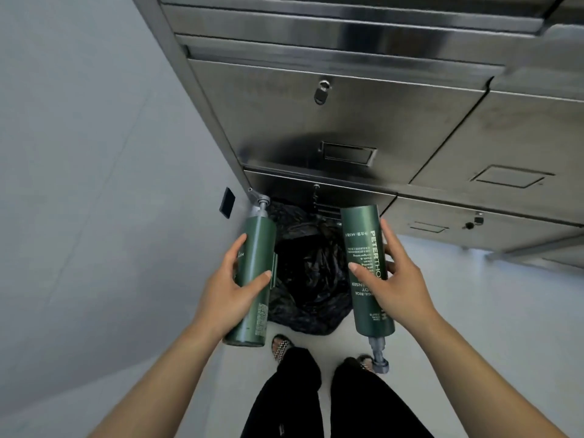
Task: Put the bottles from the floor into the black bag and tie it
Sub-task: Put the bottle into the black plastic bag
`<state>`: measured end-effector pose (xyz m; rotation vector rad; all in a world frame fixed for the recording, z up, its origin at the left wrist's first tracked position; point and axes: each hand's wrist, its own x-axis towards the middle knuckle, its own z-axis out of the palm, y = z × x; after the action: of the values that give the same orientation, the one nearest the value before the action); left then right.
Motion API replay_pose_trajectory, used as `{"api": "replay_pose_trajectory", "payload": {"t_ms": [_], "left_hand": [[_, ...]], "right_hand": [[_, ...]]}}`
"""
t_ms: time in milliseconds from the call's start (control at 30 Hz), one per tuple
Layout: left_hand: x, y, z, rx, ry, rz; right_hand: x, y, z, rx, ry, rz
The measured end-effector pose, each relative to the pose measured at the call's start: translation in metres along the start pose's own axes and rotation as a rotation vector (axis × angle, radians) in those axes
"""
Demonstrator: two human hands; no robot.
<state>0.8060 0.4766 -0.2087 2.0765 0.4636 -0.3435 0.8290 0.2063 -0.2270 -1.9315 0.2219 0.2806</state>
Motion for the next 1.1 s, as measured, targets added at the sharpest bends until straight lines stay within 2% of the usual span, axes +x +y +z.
{"api": "replay_pose_trajectory", "payload": {"t_ms": [133,300,467,733,967,1100], "left_hand": [[0.018,-0.034,0.021,0.000,-0.067,-0.011],[0.043,-0.094,0.081,-0.025,-0.124,-0.050],[0.094,-0.163,0.132,-0.051,-0.164,-0.097],[0.165,-0.286,0.186,-0.095,-0.162,-0.062],[0.204,-0.358,0.197,-0.063,-0.125,-0.074],[0.217,-0.367,0.199,-0.083,-0.136,-0.091]], "right_hand": [[-0.002,0.040,0.014,0.015,0.046,0.073],[0.014,0.117,0.045,0.013,0.039,0.123],[0.037,0.203,0.094,-0.014,0.034,0.188],[0.099,0.328,0.191,-0.154,0.064,0.190],[0.173,0.373,0.256,-0.112,0.055,0.146],[0.197,0.387,0.263,-0.172,0.032,0.216]]}}
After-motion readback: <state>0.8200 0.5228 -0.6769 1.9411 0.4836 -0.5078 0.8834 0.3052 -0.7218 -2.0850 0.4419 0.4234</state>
